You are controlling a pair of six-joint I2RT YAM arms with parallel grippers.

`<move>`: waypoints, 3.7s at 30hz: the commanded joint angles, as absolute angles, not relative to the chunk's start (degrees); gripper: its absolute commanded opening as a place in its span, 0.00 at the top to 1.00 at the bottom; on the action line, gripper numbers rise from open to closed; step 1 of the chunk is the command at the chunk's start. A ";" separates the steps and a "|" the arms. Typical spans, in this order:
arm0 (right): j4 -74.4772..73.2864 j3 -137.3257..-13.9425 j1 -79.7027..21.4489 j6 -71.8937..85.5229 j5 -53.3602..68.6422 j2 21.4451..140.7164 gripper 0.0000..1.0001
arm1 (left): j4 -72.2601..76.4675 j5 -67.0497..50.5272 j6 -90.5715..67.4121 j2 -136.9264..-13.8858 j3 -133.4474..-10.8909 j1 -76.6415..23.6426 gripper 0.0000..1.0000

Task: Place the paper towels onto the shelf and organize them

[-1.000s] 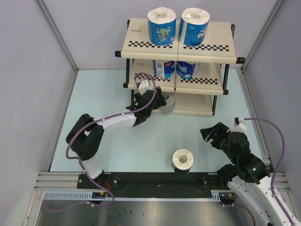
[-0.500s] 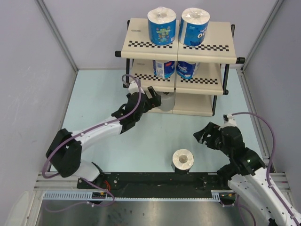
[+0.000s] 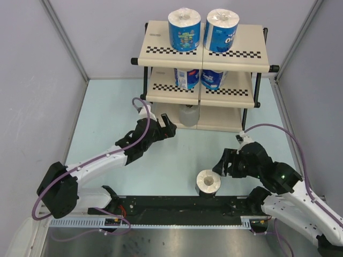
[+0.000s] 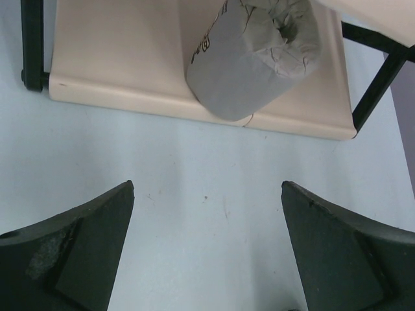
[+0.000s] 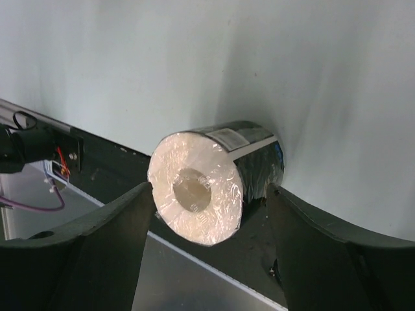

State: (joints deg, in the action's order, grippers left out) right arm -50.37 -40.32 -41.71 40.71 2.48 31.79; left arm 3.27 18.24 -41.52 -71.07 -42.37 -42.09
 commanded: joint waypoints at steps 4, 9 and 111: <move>-51.86 -42.28 -52.97 44.20 -3.59 37.43 0.27 | 2.73 16.61 -41.48 -69.08 -41.49 -41.84 0.00; -50.98 -42.19 -58.70 46.75 -9.47 42.79 0.30 | 2.90 16.00 -42.10 -68.12 -40.26 -41.92 0.00; -3.30 -44.57 -28.65 30.67 -26.64 59.70 0.27 | 1.67 13.01 -45.00 -51.86 -25.22 -42.28 0.00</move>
State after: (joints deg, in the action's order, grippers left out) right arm 0.67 -47.05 -28.77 31.22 -28.10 65.87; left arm 0.32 13.13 -45.43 -52.49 -25.91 -42.15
